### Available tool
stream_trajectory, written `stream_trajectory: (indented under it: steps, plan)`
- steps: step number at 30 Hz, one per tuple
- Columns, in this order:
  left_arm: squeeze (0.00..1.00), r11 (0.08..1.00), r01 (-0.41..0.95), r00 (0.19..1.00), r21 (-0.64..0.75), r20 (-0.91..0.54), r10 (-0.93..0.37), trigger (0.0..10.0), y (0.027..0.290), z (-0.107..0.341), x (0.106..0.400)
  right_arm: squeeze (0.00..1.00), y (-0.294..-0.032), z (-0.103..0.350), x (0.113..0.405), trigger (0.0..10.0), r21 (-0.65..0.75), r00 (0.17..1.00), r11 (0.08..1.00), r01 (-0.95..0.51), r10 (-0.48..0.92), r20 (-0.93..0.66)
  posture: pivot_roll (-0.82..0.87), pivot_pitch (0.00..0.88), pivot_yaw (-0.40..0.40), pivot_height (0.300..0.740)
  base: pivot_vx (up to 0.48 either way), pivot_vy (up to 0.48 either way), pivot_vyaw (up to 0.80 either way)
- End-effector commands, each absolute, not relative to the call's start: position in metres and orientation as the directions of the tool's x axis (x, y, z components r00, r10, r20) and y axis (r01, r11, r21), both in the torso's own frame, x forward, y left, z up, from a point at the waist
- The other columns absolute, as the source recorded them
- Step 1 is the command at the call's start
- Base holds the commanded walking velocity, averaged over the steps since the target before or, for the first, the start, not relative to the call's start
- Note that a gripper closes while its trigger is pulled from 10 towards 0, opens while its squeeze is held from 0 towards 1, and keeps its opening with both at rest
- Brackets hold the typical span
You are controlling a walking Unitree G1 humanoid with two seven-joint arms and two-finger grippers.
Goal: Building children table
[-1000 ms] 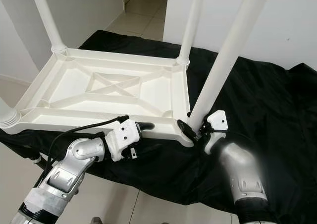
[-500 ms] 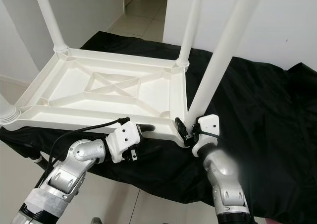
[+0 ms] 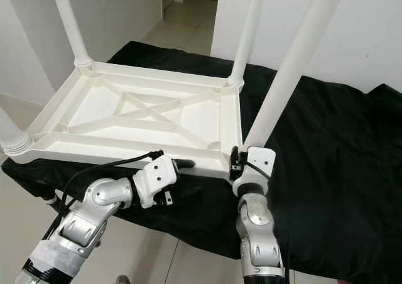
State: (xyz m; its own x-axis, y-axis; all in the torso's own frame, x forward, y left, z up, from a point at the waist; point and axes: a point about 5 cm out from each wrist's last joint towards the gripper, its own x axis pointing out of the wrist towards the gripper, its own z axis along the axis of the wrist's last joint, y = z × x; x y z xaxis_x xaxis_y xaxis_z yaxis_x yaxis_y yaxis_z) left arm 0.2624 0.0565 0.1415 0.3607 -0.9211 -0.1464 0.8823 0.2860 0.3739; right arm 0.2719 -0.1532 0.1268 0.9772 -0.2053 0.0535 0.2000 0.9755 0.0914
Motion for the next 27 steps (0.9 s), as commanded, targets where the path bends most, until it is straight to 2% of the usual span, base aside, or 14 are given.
stream_trajectory:
  steps: [1, 10, 11, 12, 20, 21, 22, 23, 25, 27]
  plan:
    - [0.0, 0.311, 0.871, 0.385, 0.381, -0.135, -0.913, 10.0, 0.056, 0.141, 0.262, 0.0, -0.153, 0.111, 0.27, 10.0, 0.105, 0.965, 0.959, 0.263, -0.261, -0.033, 0.01, 0.052, -0.064, 0.74, 0.0, 0.0, 0.0]
    - [0.0, 0.314, 0.869, 0.388, 0.382, -0.132, -0.912, 10.0, 0.056, 0.141, 0.262, 0.0, -0.15, 0.115, 0.272, 10.0, 0.128, 0.972, 0.964, 0.235, -0.235, -0.011, 0.02, 0.049, -0.066, 0.74, 0.0, 0.0, 0.0]
    - [0.0, 0.316, 0.868, 0.389, 0.382, -0.131, -0.912, 10.0, 0.056, 0.142, 0.262, 0.05, -0.149, 0.117, 0.272, 10.0, 0.145, 0.979, 0.969, 0.199, -0.202, 0.006, 0.02, 0.049, -0.066, 0.74, 0.0, 0.0, 0.0]
    - [0.0, 0.315, 0.868, 0.389, 0.383, -0.132, -0.912, 10.0, 0.056, 0.142, 0.262, 1.0, -0.149, 0.121, 0.272, 10.0, 0.164, 0.984, 0.972, 0.166, -0.173, 0.03, 0.02, 0.05, -0.066, 0.74, 0.0, 0.0, 0.0]
    - [0.0, 0.313, 0.87, 0.386, 0.382, -0.131, -0.913, 10.0, 0.055, 0.141, 0.26, 1.0, -0.155, 0.126, 0.27, 10.0, 0.163, 0.995, 0.985, 0.059, -0.072, 0.072, 0.02, 0.054, -0.066, 0.74, 0.0, 0.0, 0.0]
    - [0.0, 0.315, 0.869, 0.387, 0.382, -0.13, -0.913, 10.0, 0.055, 0.141, 0.26, 0.71, -0.157, 0.127, 0.271, 10.0, 0.138, 0.996, 0.99, 0.019, -0.031, 0.082, 0.02, 0.054, -0.066, 0.74, 0.0, 0.0, 0.0]
    - [0.0, 0.315, 0.869, 0.387, 0.382, -0.13, -0.913, 10.0, 0.055, 0.141, 0.26, 0.71, -0.157, 0.127, 0.271, 10.0, 0.138, 0.996, 0.99, 0.019, -0.031, 0.082, 0.02, 0.054, -0.066, 0.74, 0.0, 0.0, 0.0]
    - [0.0, 0.315, 0.869, 0.387, 0.382, -0.127, -0.913, 10.0, 0.054, 0.142, 0.26, 0.0, -0.162, 0.13, 0.271, 10.0, 0.112, 0.994, 0.992, -0.052, 0.041, 0.103, 0.02, 0.056, -0.065, 0.74, 0.0, 0.0, 0.0]
    - [0.0, 0.315, 0.869, 0.387, 0.382, -0.127, -0.913, 10.0, 0.054, 0.142, 0.26, 0.0, -0.162, 0.13, 0.271, 10.0, 0.112, 0.994, 0.992, -0.052, 0.041, 0.103, 0.02, 0.056, -0.065, 0.74, 0.0, 0.0, 0.0]
    - [0.0, 0.313, 0.87, 0.385, 0.38, -0.127, -0.914, 10.0, 0.054, 0.142, 0.26, 0.0, -0.167, 0.134, 0.271, 10.0, 0.071, 0.982, 0.986, -0.149, 0.139, 0.127, 0.01, 0.058, -0.06, 0.74, 0.0, 0.0, 0.0]
